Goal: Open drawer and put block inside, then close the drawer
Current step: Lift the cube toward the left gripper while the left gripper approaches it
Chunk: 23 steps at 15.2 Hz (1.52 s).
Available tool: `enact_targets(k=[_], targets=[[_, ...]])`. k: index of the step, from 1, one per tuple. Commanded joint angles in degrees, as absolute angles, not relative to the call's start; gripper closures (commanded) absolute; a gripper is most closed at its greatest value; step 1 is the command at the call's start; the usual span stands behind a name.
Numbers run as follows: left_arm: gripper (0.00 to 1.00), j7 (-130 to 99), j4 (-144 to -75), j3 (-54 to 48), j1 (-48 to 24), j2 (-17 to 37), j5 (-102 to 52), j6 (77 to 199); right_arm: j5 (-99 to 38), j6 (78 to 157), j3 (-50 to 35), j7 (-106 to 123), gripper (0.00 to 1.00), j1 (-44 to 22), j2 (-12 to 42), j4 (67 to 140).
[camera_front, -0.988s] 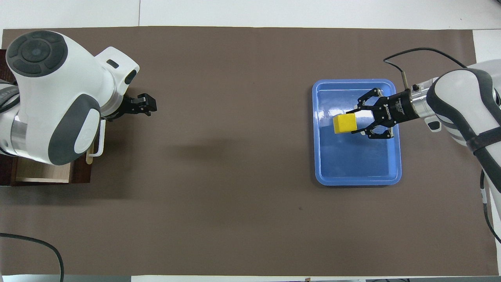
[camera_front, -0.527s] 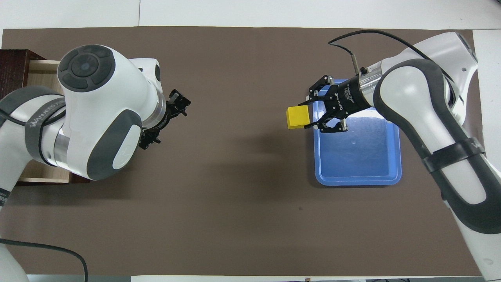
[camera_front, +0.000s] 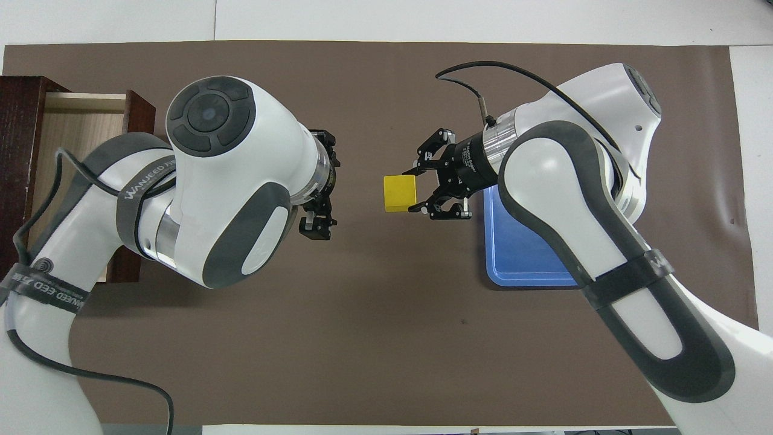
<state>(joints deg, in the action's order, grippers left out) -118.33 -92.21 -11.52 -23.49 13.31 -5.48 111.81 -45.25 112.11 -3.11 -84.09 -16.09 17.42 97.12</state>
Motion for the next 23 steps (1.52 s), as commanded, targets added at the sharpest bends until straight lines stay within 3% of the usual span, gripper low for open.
enact_targets(k=[1,8,13,14,16,18,19,21,23], targets=[[0.0,-125.22,-93.42,-10.55,-27.59,14.15,-6.68,115.04,-46.85,112.76,-2.9,-85.43,1.0,-16.26,16.87,97.38],[0.0,-133.76,-90.62,-10.37,-29.7,20.38,-5.02,117.51,-48.08,112.94,-2.9,-85.96,1.0,-16.79,16.87,97.29],[0.0,-134.91,-90.62,-10.37,-30.32,20.57,-4.48,118.83,-48.08,112.76,-2.81,-85.87,1.0,-16.7,16.87,97.29],[0.04,-134.91,-90.44,-10.37,-30.32,20.57,-4.4,118.65,-48.08,112.76,-2.81,-85.87,1.0,-16.7,16.87,97.29],[0.24,-134.82,-90.44,-10.37,-30.5,20.57,-3.61,118.83,-48.08,112.76,-2.81,-85.87,1.0,-16.52,16.87,97.29],[0.53,-134.82,-90.44,-10.55,-31.46,20.48,-2.11,119.0,-48.08,112.68,-2.81,-85.78,1.0,-16.44,16.87,97.21],[0.73,-134.74,-90.53,-10.55,-31.73,20.48,-2.11,118.92,-48.08,112.68,-2.81,-85.69,1.0,-16.44,16.87,97.21],[0.98,-134.56,-90.44,-10.55,-31.73,20.39,-2.02,118.83,-48.08,112.59,-2.81,-85.61,1.0,-16.26,16.87,97.21],[1.0,-134.56,-90.44,-10.55,-31.73,20.39,-2.02,118.74,-48.08,112.59,-2.81,-85.61,1.0,-16.17,16.87,97.21]])
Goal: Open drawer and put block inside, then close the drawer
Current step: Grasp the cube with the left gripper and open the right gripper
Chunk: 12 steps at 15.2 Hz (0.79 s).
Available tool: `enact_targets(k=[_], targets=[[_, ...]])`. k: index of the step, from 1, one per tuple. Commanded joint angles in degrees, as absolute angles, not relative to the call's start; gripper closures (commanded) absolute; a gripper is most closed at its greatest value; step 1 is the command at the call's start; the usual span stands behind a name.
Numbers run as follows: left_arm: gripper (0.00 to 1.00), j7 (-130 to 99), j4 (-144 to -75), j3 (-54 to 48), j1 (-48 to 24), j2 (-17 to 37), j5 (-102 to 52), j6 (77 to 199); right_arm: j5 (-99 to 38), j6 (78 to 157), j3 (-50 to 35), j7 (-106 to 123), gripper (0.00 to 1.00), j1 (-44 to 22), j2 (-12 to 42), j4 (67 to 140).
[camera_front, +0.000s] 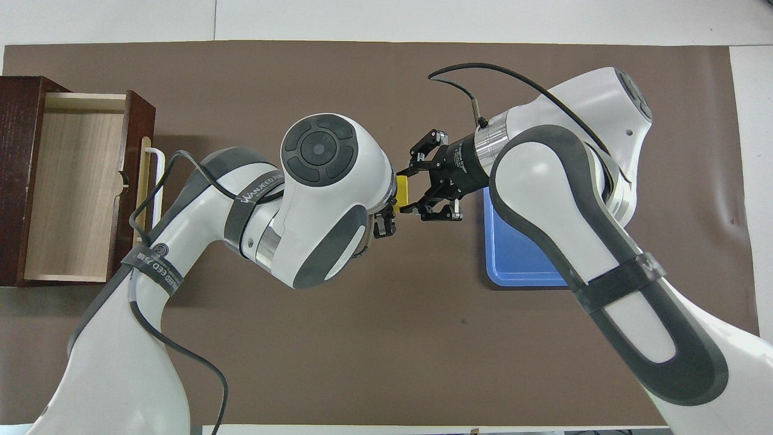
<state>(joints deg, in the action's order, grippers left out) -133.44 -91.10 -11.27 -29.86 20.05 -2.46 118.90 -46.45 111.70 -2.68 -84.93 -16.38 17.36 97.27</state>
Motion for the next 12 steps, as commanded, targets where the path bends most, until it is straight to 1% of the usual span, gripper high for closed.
enact_targets(k=[1,3,4,5,9,12], targets=[[1.0,-134.56,-90.44,-10.55,-31.73,20.39,-2.02,118.57,-48.08,112.59,-2.81,-85.52,1.0,-16.17,16.87,97.21],[1.0,-134.56,-90.44,-10.55,-31.73,20.39,-2.02,118.48,-48.16,112.5,-2.81,-85.87,1.0,-16.08,16.79,97.29],[1.0,-134.56,-90.44,-10.55,-31.73,20.39,-2.02,118.56,-49.21,112.41,-2.73,-86.13,0.7,-16.0,16.61,97.29],[1.0,-134.56,-90.44,-10.55,-31.73,20.39,-2.02,118.48,-49.31,112.41,-2.55,-86.57,0.01,-16.08,16.44,97.29],[1.0,-134.39,-90.44,-10.55,-31.73,20.39,-2.02,118.56,-49.39,112.24,-2.37,-86.75,0.0,-15.91,16.08,97.21],[1.0,-132.72,-90.27,-10.37,-30.77,18.91,0.78,114.63,-48.69,112.24,-2.02,-86.57,0.0,-15.91,16.0,97.12]])
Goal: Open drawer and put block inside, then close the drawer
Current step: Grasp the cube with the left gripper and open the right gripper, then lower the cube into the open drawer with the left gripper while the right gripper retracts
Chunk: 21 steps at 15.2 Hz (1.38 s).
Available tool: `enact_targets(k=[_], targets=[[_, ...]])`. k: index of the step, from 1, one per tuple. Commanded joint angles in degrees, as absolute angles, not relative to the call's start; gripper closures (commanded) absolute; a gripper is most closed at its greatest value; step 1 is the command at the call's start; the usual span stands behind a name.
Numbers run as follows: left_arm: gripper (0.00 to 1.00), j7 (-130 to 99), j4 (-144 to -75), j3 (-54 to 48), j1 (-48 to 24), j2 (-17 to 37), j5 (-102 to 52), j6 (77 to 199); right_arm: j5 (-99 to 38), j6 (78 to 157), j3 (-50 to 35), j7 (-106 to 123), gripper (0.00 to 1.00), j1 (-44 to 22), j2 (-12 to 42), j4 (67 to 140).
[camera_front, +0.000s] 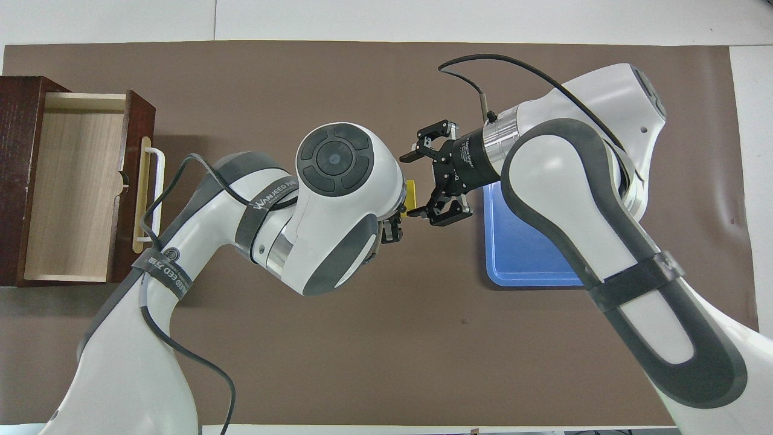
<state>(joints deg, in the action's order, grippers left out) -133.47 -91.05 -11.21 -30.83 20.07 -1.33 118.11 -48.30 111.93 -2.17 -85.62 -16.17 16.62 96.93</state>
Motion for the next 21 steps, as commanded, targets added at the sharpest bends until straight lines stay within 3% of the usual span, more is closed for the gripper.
enact_targets(k=[1,5,9,16,21], targets=[[1.0,-130.37,-90.09,-9.94,-29.89,17.24,1.05,111.91,-48.43,112.15,-1.93,-86.05,0.0,-15.13,15.56,96.95],[1.0,-113.34,-87.72,-9.84,-23.75,14.95,0.97,101.35,-40.71,108.56,-2.02,-78.33,0.0,-11.35,13.36,96.68],[1.0,-89.8,-88.06,-9.93,-9.53,11.34,0.53,96.42,-33.78,101.27,-2.02,-64.47,0.0,-5.55,11.43,95.55],[1.0,-58.98,-90.44,-9.93,10.44,10.99,0.7,100.01,-17.59,90.89,-1.93,-35.46,0.0,-0.01,7.74,93.25],[1.0,-67.39,-104.73,-9.67,12.56,5.29,0.61,111.33,-7.67,89.38,-2.02,-15.17,0.0,2.28,3.7,93.34]])
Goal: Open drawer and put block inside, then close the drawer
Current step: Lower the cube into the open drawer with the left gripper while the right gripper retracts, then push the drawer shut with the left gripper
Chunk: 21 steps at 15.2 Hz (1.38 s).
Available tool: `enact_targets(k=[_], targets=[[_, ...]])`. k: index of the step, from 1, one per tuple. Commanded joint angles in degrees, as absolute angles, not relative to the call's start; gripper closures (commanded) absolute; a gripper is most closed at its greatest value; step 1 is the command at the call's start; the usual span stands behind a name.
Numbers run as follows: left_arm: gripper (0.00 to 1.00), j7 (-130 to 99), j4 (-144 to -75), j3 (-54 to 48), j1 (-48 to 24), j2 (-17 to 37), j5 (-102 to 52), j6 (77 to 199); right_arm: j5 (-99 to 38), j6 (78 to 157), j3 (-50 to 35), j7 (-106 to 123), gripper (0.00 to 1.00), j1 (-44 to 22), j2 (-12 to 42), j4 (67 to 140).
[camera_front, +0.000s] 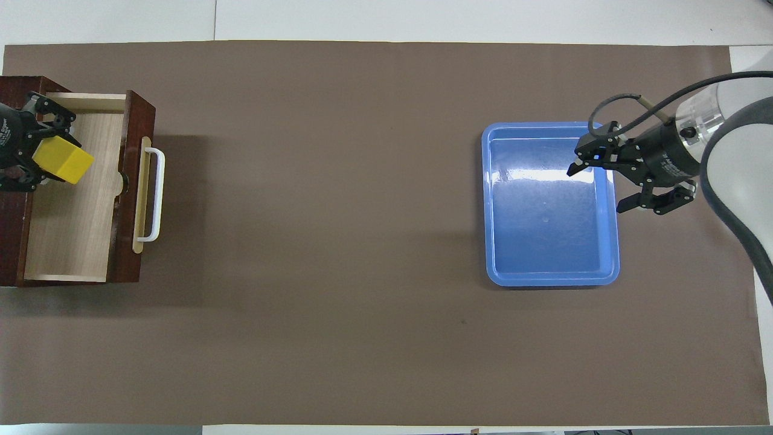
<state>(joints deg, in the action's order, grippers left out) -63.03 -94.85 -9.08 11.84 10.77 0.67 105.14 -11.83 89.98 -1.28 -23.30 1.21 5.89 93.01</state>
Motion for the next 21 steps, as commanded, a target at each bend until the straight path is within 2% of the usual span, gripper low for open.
enact_targets(k=[1,2,3,4,8,10,12,15,21], targets=[[1.0,-67.59,-108.33,-9.67,12.92,3.53,0.62,113.53,-5.47,89.38,-2.02,-10.77,0.0,2.37,2.82,93.34],[0.88,-67.59,-111.15,-9.67,14.05,2.3,0.62,114.6,-3.54,89.3,-2.02,-7.24,0.0,2.46,1.77,93.34],[0.36,-67.41,-111.88,-9.75,14.32,1.85,0.62,114.61,-2.04,89.12,-2.11,-4.77,0.0,2.37,0.8,93.34],[0.0,-67.59,-111.28,-9.76,14.15,2.11,0.62,114.52,-0.72,88.6,-2.46,-2.48,0.0,2.37,-0.25,93.34],[0.0,-75.63,-103.65,-10.36,12.92,4.21,0.79,110.05,0.97,86.76,-2.9,4.39,0.0,2.98,-2.9,94.04],[0.0,-84.69,-100.99,-10.37,6.27,5.53,0.97,108.55,0.97,87.62,-3.08,6.93,0.0,4.3,-2.9,94.65],[0.0,-91.64,-101.86,-10.37,1.87,5.36,2.8,108.46,0.97,90.78,-3.25,8.35,0.0,4.92,-2.9,95.45],[0.0,-96.93,-106.25,-10.37,-1.05,5.01,6.93,109.51,1.05,90.79,-3.25,8.0,0.0,5.45,-2.81,96.15],[0.0,-98.62,-108.46,-10.2,2.72,4.75,8.17,112.32,0.97,90.0,-3.25,8.0,0.0,5.8,-2.81,95.89]])
